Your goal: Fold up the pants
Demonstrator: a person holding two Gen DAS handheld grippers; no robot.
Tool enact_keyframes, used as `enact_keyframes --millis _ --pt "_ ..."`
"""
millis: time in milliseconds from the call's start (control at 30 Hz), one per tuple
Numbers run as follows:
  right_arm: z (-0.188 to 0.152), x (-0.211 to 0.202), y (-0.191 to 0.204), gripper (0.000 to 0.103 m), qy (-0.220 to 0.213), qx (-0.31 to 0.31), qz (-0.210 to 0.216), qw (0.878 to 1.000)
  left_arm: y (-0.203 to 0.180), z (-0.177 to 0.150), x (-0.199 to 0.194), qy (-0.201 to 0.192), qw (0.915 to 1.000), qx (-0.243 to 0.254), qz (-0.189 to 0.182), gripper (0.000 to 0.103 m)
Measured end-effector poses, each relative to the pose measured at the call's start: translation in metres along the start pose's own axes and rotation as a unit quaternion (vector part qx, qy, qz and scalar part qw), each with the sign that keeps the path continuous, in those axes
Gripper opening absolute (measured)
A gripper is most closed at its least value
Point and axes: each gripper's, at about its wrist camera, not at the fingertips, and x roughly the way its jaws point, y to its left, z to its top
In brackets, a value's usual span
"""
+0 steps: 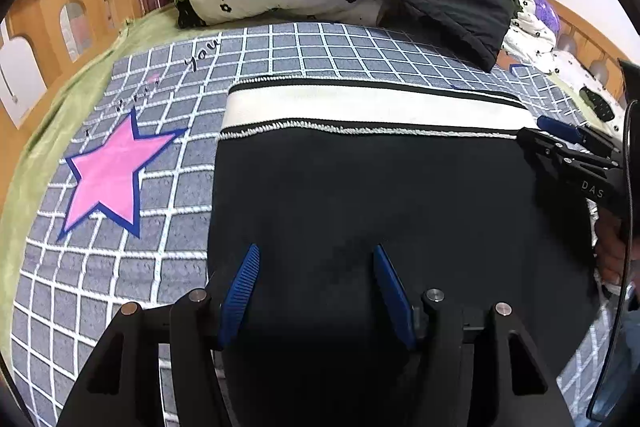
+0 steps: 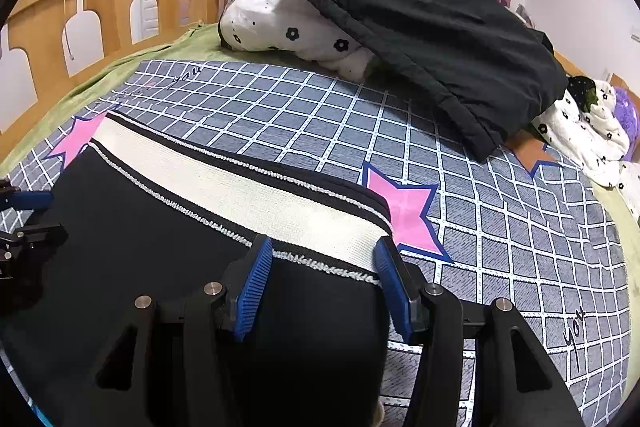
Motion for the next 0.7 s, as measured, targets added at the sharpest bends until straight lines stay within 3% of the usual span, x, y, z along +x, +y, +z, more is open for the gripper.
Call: enact_keyframes --millis 200,333,433,700 --pt "-0.008 -0.022 -0.015 0.058 0.028 0.078 0.003 0.997 0.001 -0.012 -0.021 0.004 0.9994 -0.023 -0.026 0.057" --pt "-0.014 -0.056 -0.003 0.058 0.014 0.055 -0.013 0.998 -0.005 -0.023 -0.043 -0.001 0.9992 -0.027 -0.028 0.057" --pt "-0.019 -0.083 0.007 0.058 0.0 0.042 -0.029 0.999 -0.017 -0.032 -0.071 -0.024 0.9994 -0.011 -0.02 0.057" --pt "-0.052 -0.153 0.024 0.058 0.032 0.082 -0.03 0.996 -0.044 -0.069 -0.151 -0.082 0.9963 0.019 0.015 0.057"
